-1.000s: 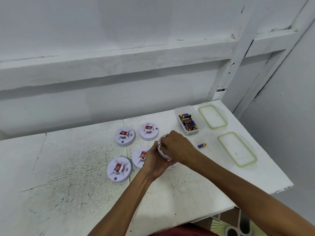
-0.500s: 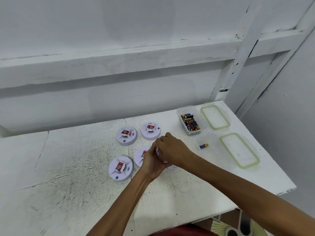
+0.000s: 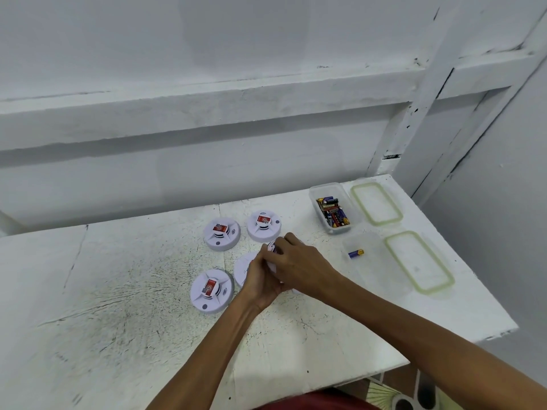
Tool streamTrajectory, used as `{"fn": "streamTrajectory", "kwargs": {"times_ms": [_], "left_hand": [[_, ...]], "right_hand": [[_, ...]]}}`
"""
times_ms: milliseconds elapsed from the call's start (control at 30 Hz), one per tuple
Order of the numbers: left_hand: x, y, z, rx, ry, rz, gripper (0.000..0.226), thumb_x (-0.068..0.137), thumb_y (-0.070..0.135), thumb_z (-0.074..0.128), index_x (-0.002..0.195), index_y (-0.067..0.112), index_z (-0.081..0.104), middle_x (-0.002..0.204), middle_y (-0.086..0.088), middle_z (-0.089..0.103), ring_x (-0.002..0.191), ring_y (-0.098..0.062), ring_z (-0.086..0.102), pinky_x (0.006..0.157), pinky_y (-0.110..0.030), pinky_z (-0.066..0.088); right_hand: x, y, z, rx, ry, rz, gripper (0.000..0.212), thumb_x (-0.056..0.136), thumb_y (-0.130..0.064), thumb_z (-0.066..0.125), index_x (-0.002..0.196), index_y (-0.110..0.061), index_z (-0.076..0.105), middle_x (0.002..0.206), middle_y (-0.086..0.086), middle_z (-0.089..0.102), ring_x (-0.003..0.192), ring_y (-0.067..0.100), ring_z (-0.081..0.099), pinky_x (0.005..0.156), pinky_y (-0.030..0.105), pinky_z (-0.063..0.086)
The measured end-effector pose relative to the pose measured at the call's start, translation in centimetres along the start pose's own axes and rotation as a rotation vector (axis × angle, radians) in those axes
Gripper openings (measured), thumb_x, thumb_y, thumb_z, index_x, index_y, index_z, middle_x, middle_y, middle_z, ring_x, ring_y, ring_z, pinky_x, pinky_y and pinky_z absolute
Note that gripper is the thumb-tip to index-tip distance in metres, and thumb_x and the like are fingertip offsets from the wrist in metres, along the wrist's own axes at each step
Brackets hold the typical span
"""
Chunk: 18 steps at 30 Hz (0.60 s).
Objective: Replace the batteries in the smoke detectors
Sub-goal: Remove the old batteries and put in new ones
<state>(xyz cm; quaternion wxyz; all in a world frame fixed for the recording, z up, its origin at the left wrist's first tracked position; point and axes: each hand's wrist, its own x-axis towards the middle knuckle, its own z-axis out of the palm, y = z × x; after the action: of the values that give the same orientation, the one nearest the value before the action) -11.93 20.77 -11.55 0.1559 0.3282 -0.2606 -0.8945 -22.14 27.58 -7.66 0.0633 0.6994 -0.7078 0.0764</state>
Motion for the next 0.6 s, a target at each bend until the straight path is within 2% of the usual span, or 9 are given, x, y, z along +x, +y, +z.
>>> {"fn": "streamTrajectory", "kwargs": {"times_ms": [67, 167, 233, 300, 367, 433, 467, 533, 600], "left_hand": [[0.0, 0.1, -0.2, 0.084, 0.018, 0.012, 0.041, 0.106, 0.046, 0.04, 0.12, 0.018, 0.066, 0.125, -0.014, 0.07, 0.118, -0.034, 0.066, 0.092, -0.057, 0.055], [-0.4, 0.2, -0.5, 0.197, 0.038, 0.009, 0.045, 0.108, 0.04, 0.032, 0.108, 0.014, 0.068, 0.113, -0.015, 0.074, 0.1, -0.036, 0.074, 0.08, -0.057, 0.058], [-0.3, 0.2, -1.3, 0.257, 0.053, 0.014, 0.051, 0.108, 0.039, 0.026, 0.11, 0.008, 0.067, 0.107, -0.019, 0.074, 0.088, -0.038, 0.073, 0.065, -0.045, 0.059], [-0.4, 0.1, -1.5, 0.299, 0.09, 0.04, 0.05, 0.106, 0.037, 0.027, 0.105, 0.006, 0.066, 0.095, -0.018, 0.073, 0.075, -0.033, 0.068, 0.053, -0.032, 0.051], [-0.6, -0.1, -1.1, 0.342, 0.092, 0.046, 0.036, 0.103, 0.03, 0.033, 0.098, 0.009, 0.062, 0.082, -0.013, 0.071, 0.066, -0.026, 0.063, 0.052, -0.028, 0.04], [-0.4, -0.2, -0.8, 0.386, 0.087, 0.063, 0.018, 0.095, 0.021, 0.043, 0.097, 0.008, 0.055, 0.077, -0.01, 0.069, 0.059, -0.021, 0.062, 0.051, -0.027, 0.035], [-0.4, -0.2, -0.6, 0.385, 0.085, 0.084, 0.018, 0.086, 0.02, 0.05, 0.1, 0.008, 0.052, 0.077, -0.011, 0.066, 0.057, -0.022, 0.06, 0.049, -0.026, 0.034], [-0.3, 0.2, -1.0, 0.396, 0.078, 0.111, 0.039, 0.071, 0.023, 0.059, 0.106, 0.009, 0.05, 0.081, -0.018, 0.061, 0.055, -0.026, 0.055, 0.045, -0.026, 0.032], [-0.4, 0.4, -1.3, 0.405, 0.067, 0.161, 0.034, 0.078, 0.025, 0.06, 0.107, 0.007, 0.053, 0.084, -0.021, 0.062, 0.056, -0.026, 0.055, 0.046, -0.026, 0.031]], "right_hand": [[-0.1, 0.6, -0.5, 0.064, -0.054, -0.065, 0.037, 0.075, -0.018, 0.079, 0.108, -0.017, 0.063, 0.101, 0.008, 0.059, 0.088, 0.022, 0.055, 0.044, 0.03, 0.05], [0.3, 1.5, -0.9, 0.073, -0.08, -0.09, 0.041, 0.076, -0.019, 0.079, 0.113, -0.019, 0.064, 0.101, 0.005, 0.059, 0.089, 0.02, 0.056, 0.046, 0.028, 0.044], [0.8, 2.1, -0.9, 0.064, -0.063, -0.1, 0.031, 0.08, -0.019, 0.076, 0.11, -0.02, 0.067, 0.103, 0.005, 0.062, 0.093, 0.023, 0.058, 0.049, 0.03, 0.046], [1.1, 2.3, -0.8, 0.088, -0.066, -0.065, 0.021, 0.09, -0.022, 0.067, 0.11, -0.019, 0.066, 0.112, 0.006, 0.063, 0.1, 0.025, 0.058, 0.06, 0.036, 0.051], [1.3, 2.1, -0.7, 0.15, -0.101, 0.008, 0.02, 0.098, -0.027, 0.054, 0.114, -0.018, 0.061, 0.116, 0.004, 0.061, 0.098, 0.024, 0.056, 0.066, 0.037, 0.05], [1.6, 2.0, -0.5, 0.158, -0.122, 0.038, 0.022, 0.099, -0.028, 0.05, 0.117, -0.019, 0.058, 0.112, 0.004, 0.06, 0.092, 0.023, 0.056, 0.066, 0.034, 0.047], [1.7, 2.1, -0.5, 0.159, -0.127, 0.042, 0.022, 0.099, -0.028, 0.051, 0.117, -0.02, 0.058, 0.109, 0.004, 0.06, 0.09, 0.023, 0.057, 0.065, 0.033, 0.046], [1.7, 2.6, -0.6, 0.151, -0.126, 0.053, 0.021, 0.098, -0.027, 0.053, 0.118, -0.021, 0.058, 0.105, 0.006, 0.061, 0.086, 0.025, 0.059, 0.064, 0.034, 0.047], [1.5, 3.4, -0.7, 0.179, -0.111, 0.089, 0.023, 0.1, -0.03, 0.051, 0.118, -0.02, 0.06, 0.104, 0.007, 0.062, 0.085, 0.026, 0.06, 0.066, 0.035, 0.048]]}}
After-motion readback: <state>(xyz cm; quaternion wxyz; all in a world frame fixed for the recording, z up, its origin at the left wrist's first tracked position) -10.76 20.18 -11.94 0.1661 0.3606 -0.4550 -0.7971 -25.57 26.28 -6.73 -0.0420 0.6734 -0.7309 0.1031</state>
